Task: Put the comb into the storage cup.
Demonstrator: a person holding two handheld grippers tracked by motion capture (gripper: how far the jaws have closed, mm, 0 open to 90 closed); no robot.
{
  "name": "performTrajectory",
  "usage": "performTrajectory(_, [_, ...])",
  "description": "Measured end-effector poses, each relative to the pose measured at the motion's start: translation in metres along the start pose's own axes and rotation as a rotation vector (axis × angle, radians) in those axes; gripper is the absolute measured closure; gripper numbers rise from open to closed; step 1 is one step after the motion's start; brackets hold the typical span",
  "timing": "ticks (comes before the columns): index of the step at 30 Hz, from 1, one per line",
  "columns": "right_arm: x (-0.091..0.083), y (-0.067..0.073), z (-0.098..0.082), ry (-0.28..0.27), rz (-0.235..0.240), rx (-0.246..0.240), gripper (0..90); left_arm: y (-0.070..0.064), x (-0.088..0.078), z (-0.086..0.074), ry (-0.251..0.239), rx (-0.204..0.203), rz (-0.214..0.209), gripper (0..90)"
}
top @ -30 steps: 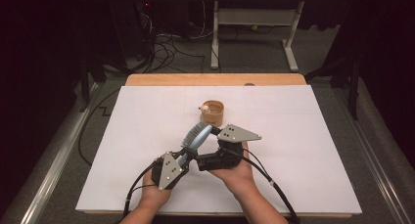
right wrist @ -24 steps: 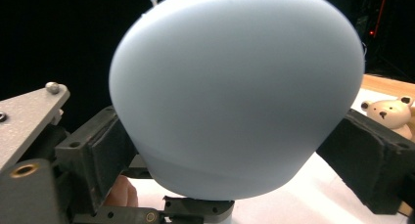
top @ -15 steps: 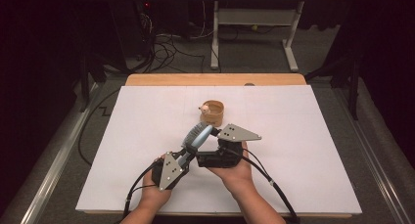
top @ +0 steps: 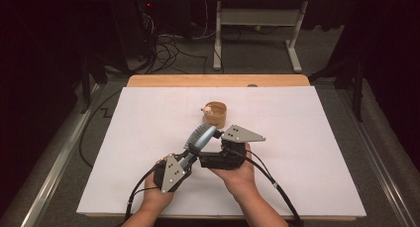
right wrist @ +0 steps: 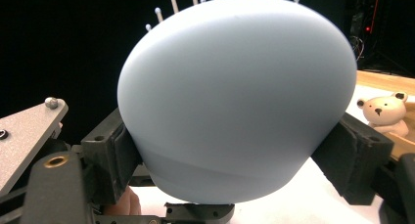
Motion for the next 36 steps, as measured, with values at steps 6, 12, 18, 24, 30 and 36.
performTrajectory(6, [0.0001,0.0005,-0.0001,0.005,-0.005,0.0,20.2,0.0004,0.0001,-0.0003,-0.003,-0.007,-0.005,76.8])
performTrajectory(12, [-0.0003,0.003,0.0003,0.0,-0.014,-0.011,20.4,0.0012,-0.0008,-0.0002,-0.009,-0.011,-0.008,76.5])
performTrajectory(18, [-0.0011,0.0038,0.0011,-0.006,-0.012,-0.009,20.6,0.002,-0.0017,0.0006,-0.021,-0.026,-0.014,75.6])
performTrajectory(24, [-0.0007,0.0038,0.0007,-0.002,-0.016,-0.005,20.7,0.0046,-0.0013,-0.0011,-0.015,-0.055,-0.036,67.8])
performTrajectory(30, [-0.0009,0.0032,0.0013,0.002,-0.016,-0.005,20.7,0.0044,-0.0006,-0.0011,-0.021,-0.063,-0.047,58.5])
performTrajectory(36, [-0.0027,0.0028,0.0032,0.001,-0.021,-0.008,20.7,0.0077,-0.0005,-0.0017,-0.024,-0.109,-0.042,46.5])
Point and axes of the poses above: each handheld gripper's, and its own axes: x roughly forward along the jaws, z roughly out of its top, y roughly to its left, the point moved 5 cm from there along x, roughly forward along the jaws, and after that the axes turned 12 degrees about x, right-handed, at the moved point
